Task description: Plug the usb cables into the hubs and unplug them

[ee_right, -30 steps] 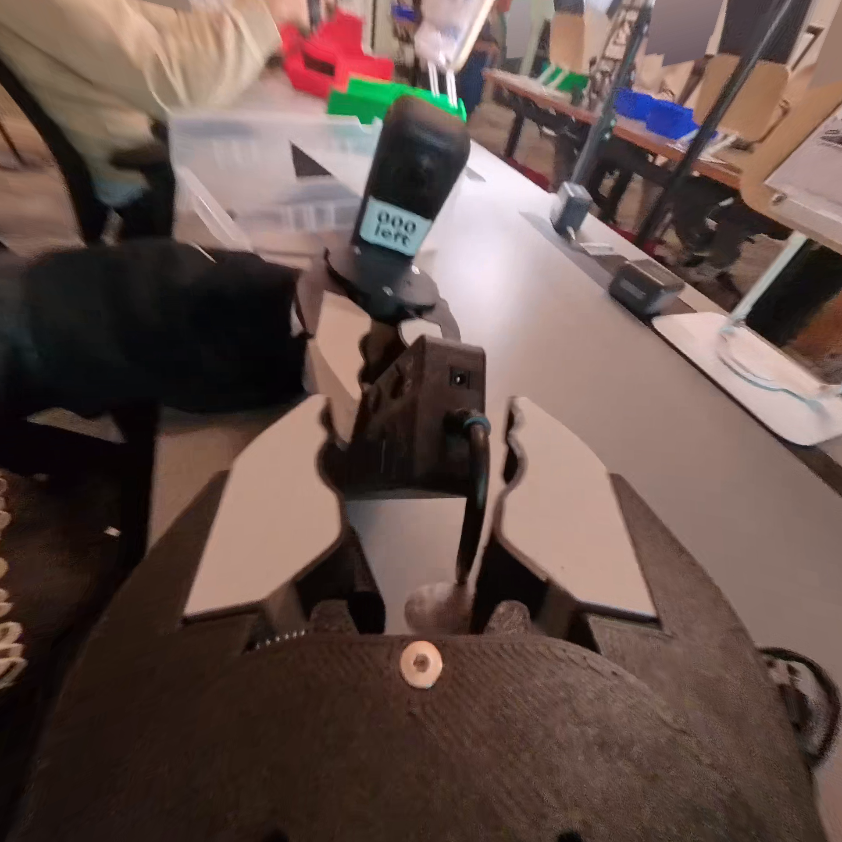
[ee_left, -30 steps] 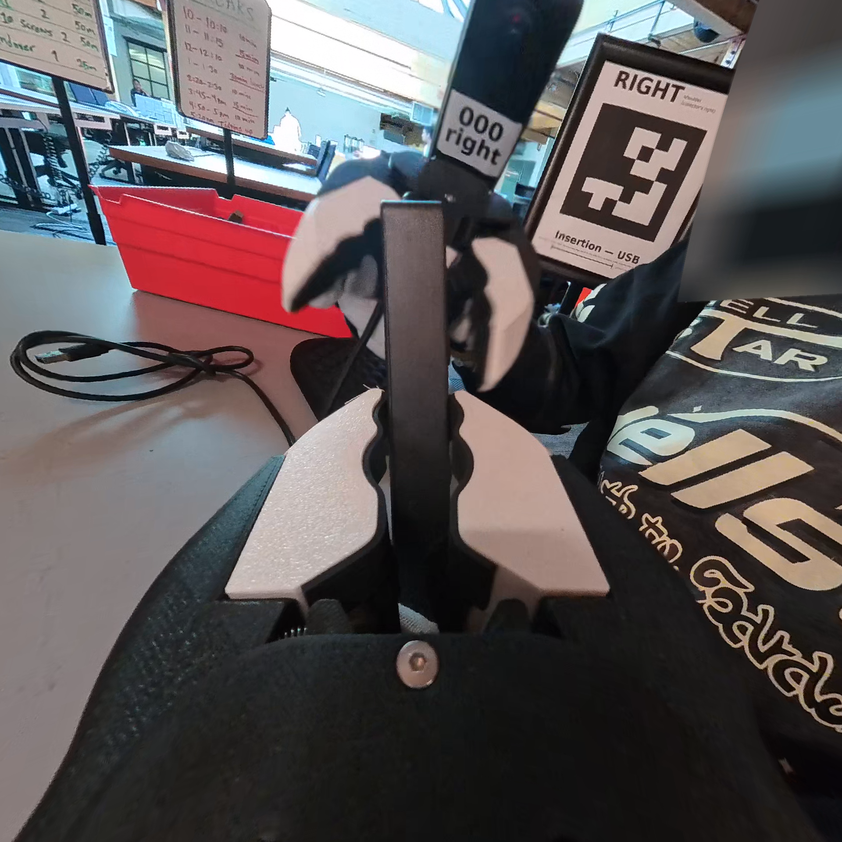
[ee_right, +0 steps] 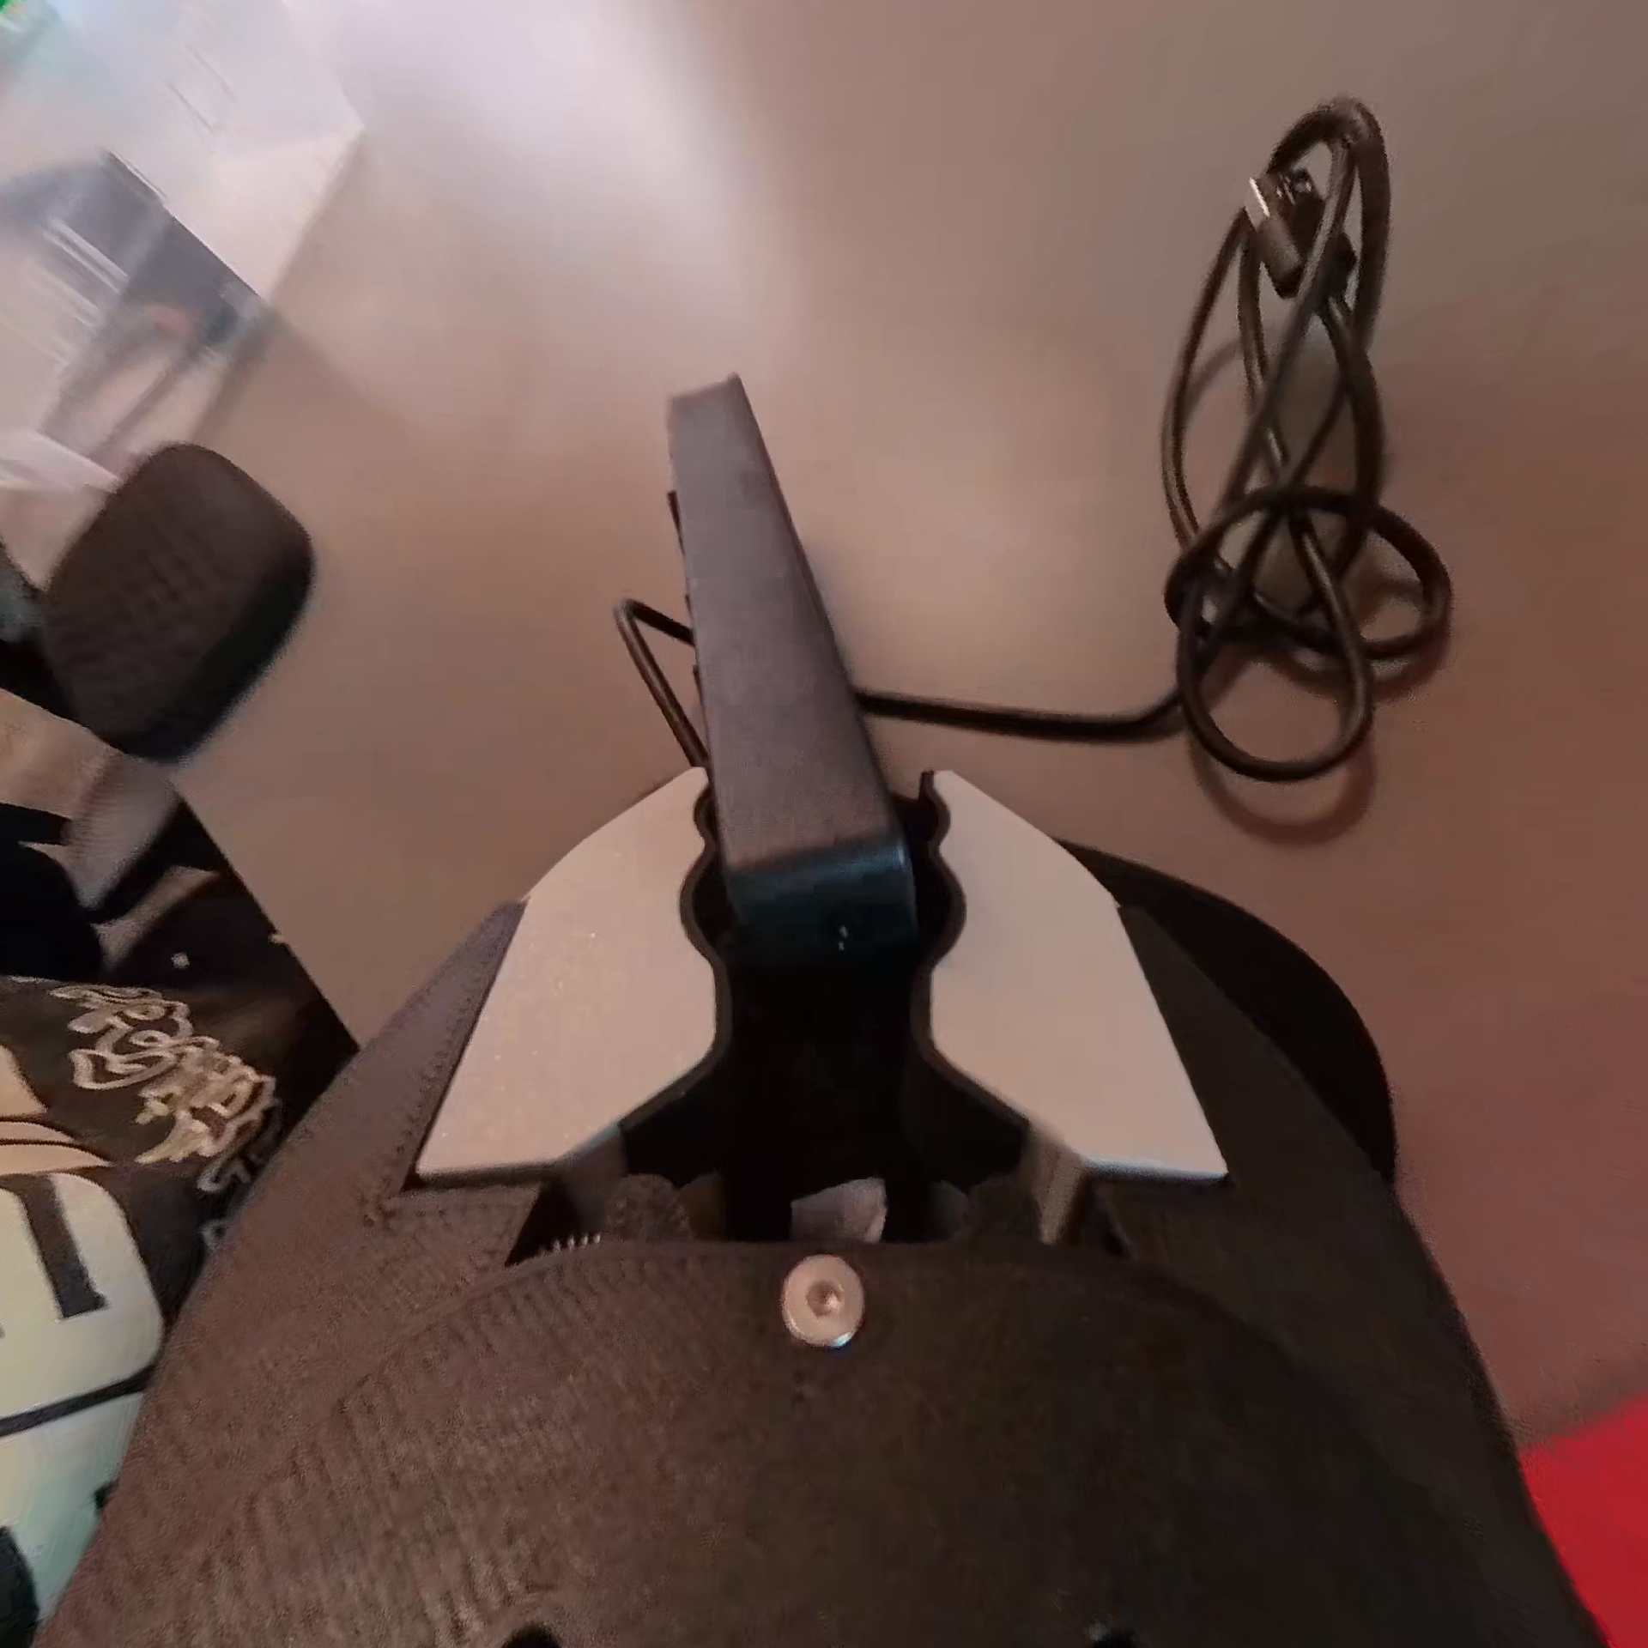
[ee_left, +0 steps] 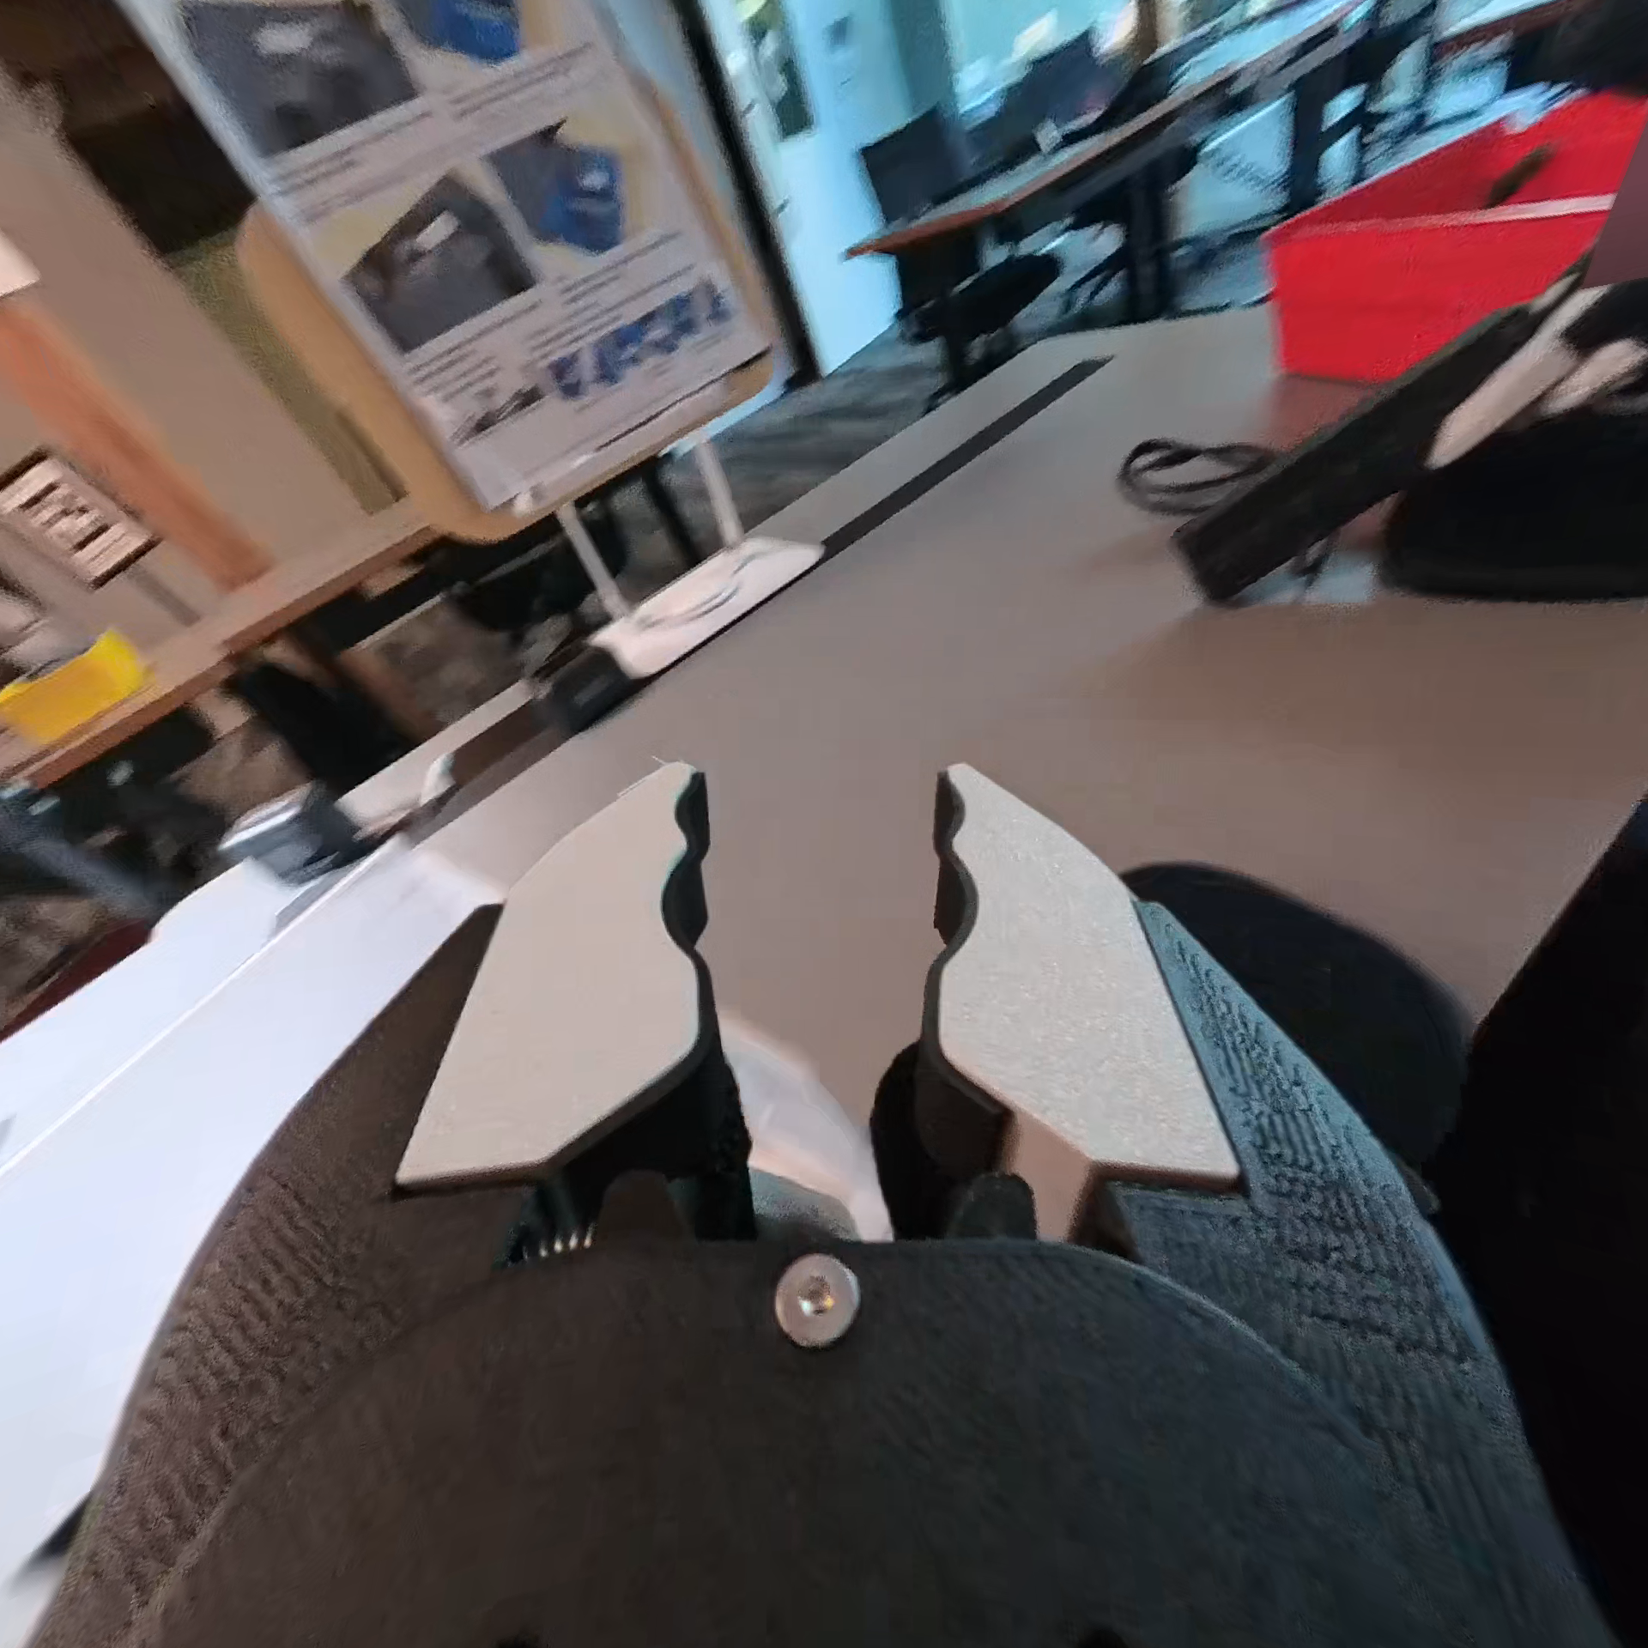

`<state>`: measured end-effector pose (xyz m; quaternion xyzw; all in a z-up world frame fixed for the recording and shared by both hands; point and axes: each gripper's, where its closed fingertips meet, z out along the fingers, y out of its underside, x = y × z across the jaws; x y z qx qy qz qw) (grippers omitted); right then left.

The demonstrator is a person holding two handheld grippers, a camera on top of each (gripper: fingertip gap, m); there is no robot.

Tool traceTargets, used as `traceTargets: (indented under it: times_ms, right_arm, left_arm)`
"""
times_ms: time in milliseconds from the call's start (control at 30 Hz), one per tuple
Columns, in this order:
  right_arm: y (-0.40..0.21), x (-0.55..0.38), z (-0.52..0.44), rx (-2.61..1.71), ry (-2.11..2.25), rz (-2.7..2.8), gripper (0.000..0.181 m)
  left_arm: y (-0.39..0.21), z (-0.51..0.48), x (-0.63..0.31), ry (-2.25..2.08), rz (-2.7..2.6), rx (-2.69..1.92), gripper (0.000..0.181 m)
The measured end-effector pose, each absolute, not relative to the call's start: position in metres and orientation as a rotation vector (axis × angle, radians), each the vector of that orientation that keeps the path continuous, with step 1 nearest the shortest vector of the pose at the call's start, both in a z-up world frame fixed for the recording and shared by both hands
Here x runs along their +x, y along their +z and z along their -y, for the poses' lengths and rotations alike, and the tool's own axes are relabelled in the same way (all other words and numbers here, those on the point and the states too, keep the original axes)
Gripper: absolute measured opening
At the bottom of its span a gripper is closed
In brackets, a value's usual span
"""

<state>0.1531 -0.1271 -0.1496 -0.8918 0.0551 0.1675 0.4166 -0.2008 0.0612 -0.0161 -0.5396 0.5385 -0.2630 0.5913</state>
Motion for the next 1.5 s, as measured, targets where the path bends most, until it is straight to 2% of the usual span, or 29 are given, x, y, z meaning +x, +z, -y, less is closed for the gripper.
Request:
traceTargets:
  times_ms: [67,233,333,567,733,900,1000,1167,1233,1333,1500]
  right_arm:
    - [-0.153,0.158,0.135,-2.279,0.32,-0.111,0.047]
    - [-0.138,0.174,0.146,-2.291,0.023,-0.037,0.087]
    - [-0.109,0.178,0.148,-2.211,-0.114,0.027,0.096]
    - [-0.029,0.161,0.153,-1.997,-0.112,0.139,0.091]
    - [0.013,0.143,0.15,-1.875,-0.096,0.227,0.087]
    - [0.044,0.133,0.148,-1.759,-0.115,0.266,0.082]
    - [0.049,0.134,0.147,-1.733,-0.13,0.259,0.079]
    - [0.044,0.138,0.146,-1.749,-0.161,0.248,0.079]
    - [0.044,0.14,0.145,-1.744,-0.17,0.241,0.079]
    - [0.044,0.143,0.144,-1.738,-0.19,0.235,0.079]
    - [0.045,0.143,0.144,-1.728,-0.208,0.239,0.078]
  left_arm:
    - [-0.018,-0.08,-0.237,-0.502,-1.179,-1.357,0.048]
    - [-0.04,-0.111,-0.3,-0.354,-1.048,-1.64,0.053]
    - [-0.045,-0.129,-0.316,-0.34,-0.927,-1.789,0.054]
    - [-0.093,-0.16,-0.33,-0.013,-1.238,-2.058,0.038]
    - [-0.134,-0.177,-0.328,0.06,-1.508,-2.265,0.035]
    - [-0.14,-0.182,-0.356,0.2,-1.428,-2.556,0.027]
    - [-0.149,-0.172,-0.368,0.187,-1.246,-2.774,0.027]
    - [-0.169,-0.169,-0.368,0.092,-1.082,-2.873,0.028]
    - [-0.177,-0.169,-0.369,0.086,-1.026,-2.891,0.026]
    - [-0.178,-0.173,-0.367,0.013,-0.936,-2.867,0.013]
    - [-0.167,-0.174,-0.366,-0.039,-0.881,-2.736,0.01]
